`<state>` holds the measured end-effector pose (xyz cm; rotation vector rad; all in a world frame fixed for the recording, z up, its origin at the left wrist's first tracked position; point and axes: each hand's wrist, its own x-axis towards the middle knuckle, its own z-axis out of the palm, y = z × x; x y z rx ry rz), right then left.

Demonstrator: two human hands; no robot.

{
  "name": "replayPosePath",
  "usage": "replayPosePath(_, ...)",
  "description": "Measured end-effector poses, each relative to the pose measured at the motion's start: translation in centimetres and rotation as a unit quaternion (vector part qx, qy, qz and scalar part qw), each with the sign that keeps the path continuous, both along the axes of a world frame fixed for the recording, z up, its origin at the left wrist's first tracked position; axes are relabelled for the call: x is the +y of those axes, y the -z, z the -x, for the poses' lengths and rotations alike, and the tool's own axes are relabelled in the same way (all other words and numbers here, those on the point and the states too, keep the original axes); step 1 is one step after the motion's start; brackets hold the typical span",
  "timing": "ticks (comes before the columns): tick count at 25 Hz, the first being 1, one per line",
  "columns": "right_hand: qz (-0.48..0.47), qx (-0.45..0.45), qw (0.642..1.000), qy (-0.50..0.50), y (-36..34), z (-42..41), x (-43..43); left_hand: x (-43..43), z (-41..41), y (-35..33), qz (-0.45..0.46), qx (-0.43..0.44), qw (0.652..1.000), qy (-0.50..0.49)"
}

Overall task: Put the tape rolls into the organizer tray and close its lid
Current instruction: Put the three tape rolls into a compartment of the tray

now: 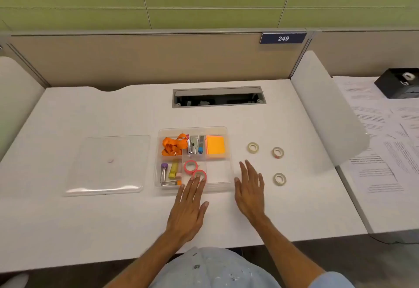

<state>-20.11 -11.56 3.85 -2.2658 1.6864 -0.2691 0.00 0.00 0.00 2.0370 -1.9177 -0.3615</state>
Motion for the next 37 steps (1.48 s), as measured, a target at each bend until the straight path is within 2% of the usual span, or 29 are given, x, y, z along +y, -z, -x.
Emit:
replayPosePath(4,-0.031,-0.008,0.996,0.086,0.4,2.1,-0.6,0.4,0.1,0.5,-0.045,-0.007,0.999,-0.017)
replayPosePath(9,-0.081,0.028,0.994,0.073,0.1,2.3,-1.9,0.4,0.0,0.9,-0.07,-0.03,0.997,-0.017)
replayPosePath(21,-0.084,0.054,0.992,0.079,0.0,2.6,-2.8,0.5,0.1,1.1,-0.091,-0.039,0.995,-0.018)
replayPosePath(25,-0.044,-0.055,0.992,0.102,-0.6,1.7,-3.0,0.2,0.0,1.1,-0.074,-0.039,0.996,-0.026)
replayPosePath(28,0.001,-0.082,0.996,0.036,-1.1,0.4,-3.2,0.0,-0.1,1.1,-0.08,-0.027,0.996,-0.039)
replayPosePath(32,-0.001,-0.018,0.998,-0.061,-1.0,-1.1,-3.1,-0.2,0.0,1.1,-0.082,-0.014,0.995,-0.047)
replayPosePath(35,-0.002,0.014,0.996,-0.084,-0.7,-1.4,-2.9,-0.3,-0.2,1.2,-0.099,-0.03,0.994,-0.044)
replayPosePath(37,0.003,0.005,0.997,-0.081,-0.5,-1.3,-2.8,-0.2,-0.4,1.3,-0.106,-0.041,0.993,-0.041)
